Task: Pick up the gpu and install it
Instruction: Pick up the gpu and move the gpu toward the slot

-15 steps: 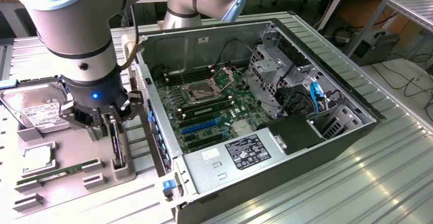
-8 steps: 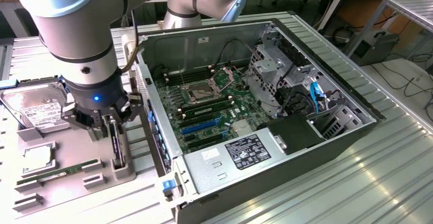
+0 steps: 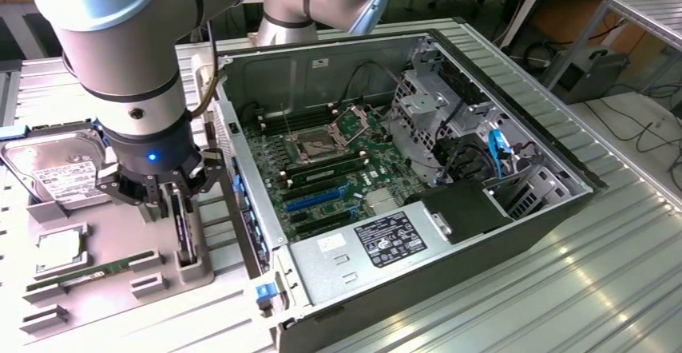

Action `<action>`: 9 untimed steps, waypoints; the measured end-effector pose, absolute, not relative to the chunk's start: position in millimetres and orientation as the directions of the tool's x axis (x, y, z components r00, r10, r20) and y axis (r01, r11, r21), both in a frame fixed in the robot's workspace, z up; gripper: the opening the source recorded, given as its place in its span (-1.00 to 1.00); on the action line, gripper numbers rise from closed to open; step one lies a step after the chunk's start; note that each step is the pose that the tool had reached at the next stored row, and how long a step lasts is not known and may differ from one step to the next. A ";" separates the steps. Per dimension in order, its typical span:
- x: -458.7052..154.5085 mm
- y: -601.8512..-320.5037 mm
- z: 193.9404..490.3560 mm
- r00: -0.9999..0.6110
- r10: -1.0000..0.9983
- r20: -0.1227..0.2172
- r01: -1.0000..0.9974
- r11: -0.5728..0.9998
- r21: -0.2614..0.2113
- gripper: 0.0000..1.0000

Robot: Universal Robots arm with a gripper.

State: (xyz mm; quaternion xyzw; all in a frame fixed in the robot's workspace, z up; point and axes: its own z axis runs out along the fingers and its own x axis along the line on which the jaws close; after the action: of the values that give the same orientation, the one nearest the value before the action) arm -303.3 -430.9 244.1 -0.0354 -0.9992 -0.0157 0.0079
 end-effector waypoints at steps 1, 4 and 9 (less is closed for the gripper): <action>-303.3 -430.9 244.1 -0.997 0.070 0.017 0.071 0.997 0.031 -0.28; -303.3 -430.8 244.1 -0.997 0.070 0.017 0.071 0.997 0.031 -0.28; -303.3 -430.8 244.1 -0.997 0.070 0.017 0.071 0.997 0.031 -0.30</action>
State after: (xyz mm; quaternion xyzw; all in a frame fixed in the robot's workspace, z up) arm -303.3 -430.8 244.1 -0.0354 -0.9992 -0.0157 0.0078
